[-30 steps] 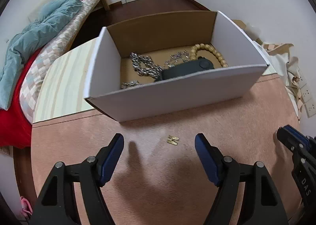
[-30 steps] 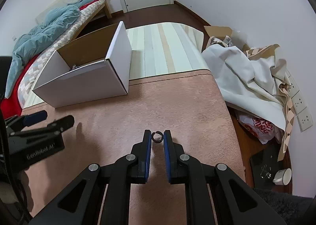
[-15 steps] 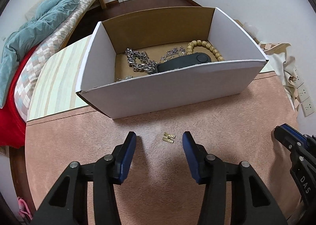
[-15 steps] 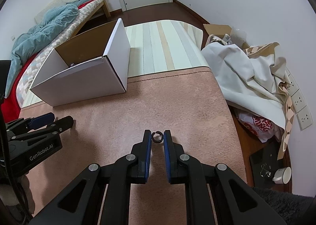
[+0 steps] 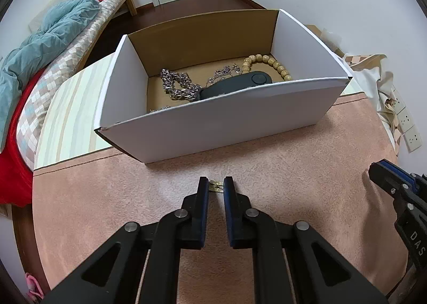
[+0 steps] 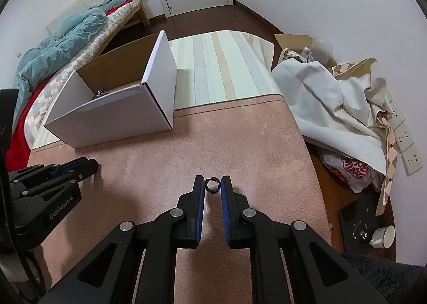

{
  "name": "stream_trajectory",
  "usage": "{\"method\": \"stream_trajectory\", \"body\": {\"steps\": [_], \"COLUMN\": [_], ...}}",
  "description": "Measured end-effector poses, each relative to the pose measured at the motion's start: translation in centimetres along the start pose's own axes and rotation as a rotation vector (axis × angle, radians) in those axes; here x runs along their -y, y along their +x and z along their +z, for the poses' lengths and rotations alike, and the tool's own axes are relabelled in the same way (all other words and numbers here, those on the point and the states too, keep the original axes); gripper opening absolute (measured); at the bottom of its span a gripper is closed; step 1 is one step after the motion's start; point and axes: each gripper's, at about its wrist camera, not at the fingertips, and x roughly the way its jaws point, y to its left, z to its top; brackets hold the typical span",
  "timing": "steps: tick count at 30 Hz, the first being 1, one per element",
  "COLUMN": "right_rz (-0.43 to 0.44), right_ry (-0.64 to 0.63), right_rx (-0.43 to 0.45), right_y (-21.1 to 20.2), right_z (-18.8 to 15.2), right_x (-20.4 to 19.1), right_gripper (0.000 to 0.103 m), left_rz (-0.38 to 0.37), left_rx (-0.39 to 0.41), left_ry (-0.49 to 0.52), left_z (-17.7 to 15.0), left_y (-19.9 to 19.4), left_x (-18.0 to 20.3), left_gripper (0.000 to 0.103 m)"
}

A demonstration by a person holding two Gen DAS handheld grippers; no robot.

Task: Organize jewelry
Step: 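Grasp the small gold earring with the left gripper, then lower the gold earring into the box with the left gripper while the right drops the silver ring in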

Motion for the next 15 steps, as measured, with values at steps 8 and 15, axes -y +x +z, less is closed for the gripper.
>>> {"method": "stream_trajectory", "body": {"steps": [8, 15], "right_rz": [0.013, 0.037], "right_ry": [0.007, 0.008], "right_rx": [0.032, 0.089], "right_y": [-1.3, -3.6], "right_z": [0.6, 2.0], "right_x": [0.0, -0.5], "right_gripper": [0.013, 0.013], "left_rz": [-0.002, -0.015], "left_rx": [0.051, 0.174], "left_ry": [-0.009, -0.017], "left_z": [0.2, 0.8], "left_y": [-2.1, -7.8], "left_x": [-0.2, -0.5], "left_gripper": [0.008, 0.008]}}
